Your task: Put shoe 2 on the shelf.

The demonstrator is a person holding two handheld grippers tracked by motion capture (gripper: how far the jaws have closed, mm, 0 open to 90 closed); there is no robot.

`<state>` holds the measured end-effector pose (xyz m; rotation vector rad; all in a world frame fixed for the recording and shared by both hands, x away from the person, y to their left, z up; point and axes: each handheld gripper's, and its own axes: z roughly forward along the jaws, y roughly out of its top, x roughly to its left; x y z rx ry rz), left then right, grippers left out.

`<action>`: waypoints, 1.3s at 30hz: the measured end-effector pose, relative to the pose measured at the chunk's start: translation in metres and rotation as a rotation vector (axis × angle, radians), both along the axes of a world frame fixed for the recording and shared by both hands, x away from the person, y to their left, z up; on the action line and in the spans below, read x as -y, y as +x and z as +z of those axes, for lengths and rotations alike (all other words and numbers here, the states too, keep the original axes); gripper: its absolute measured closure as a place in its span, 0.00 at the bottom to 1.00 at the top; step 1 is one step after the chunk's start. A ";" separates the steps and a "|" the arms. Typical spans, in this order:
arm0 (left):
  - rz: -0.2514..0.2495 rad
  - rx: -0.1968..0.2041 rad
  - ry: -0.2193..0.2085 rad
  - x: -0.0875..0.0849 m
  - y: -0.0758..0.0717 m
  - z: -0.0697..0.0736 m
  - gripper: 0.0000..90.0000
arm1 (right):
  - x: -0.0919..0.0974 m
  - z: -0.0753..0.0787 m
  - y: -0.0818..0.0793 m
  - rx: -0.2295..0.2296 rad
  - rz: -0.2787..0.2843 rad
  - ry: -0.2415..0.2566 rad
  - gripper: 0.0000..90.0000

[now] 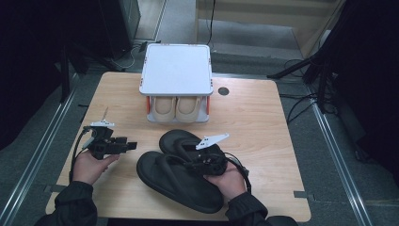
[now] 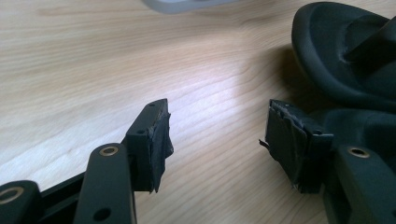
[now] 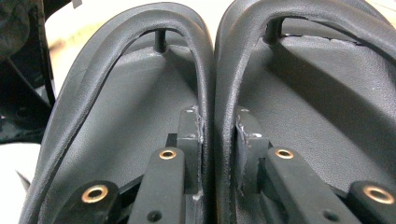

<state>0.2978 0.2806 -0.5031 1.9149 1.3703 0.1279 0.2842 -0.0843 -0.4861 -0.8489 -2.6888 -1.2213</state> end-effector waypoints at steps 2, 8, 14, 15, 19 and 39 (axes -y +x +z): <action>0.013 -0.001 0.006 -0.004 -0.004 0.000 0.45 | -0.005 0.000 0.005 -0.007 0.030 -0.011 0.85; 0.065 -0.011 0.009 -0.018 -0.019 -0.003 0.45 | -0.020 0.002 0.020 -0.005 0.097 -0.021 0.85; 0.101 -0.014 0.004 -0.028 -0.027 -0.005 0.45 | -0.032 0.008 0.030 -0.019 0.134 -0.020 0.85; 0.109 -0.013 0.007 -0.029 -0.028 -0.005 0.45 | -0.035 0.011 0.034 -0.028 0.146 -0.014 0.85; 0.127 -0.012 0.009 -0.033 -0.030 -0.006 0.45 | -0.039 0.019 0.039 -0.025 0.185 -0.014 0.85; 0.107 -0.012 0.019 -0.029 -0.024 -0.008 0.44 | -0.045 0.068 0.063 -0.006 0.230 -0.004 0.85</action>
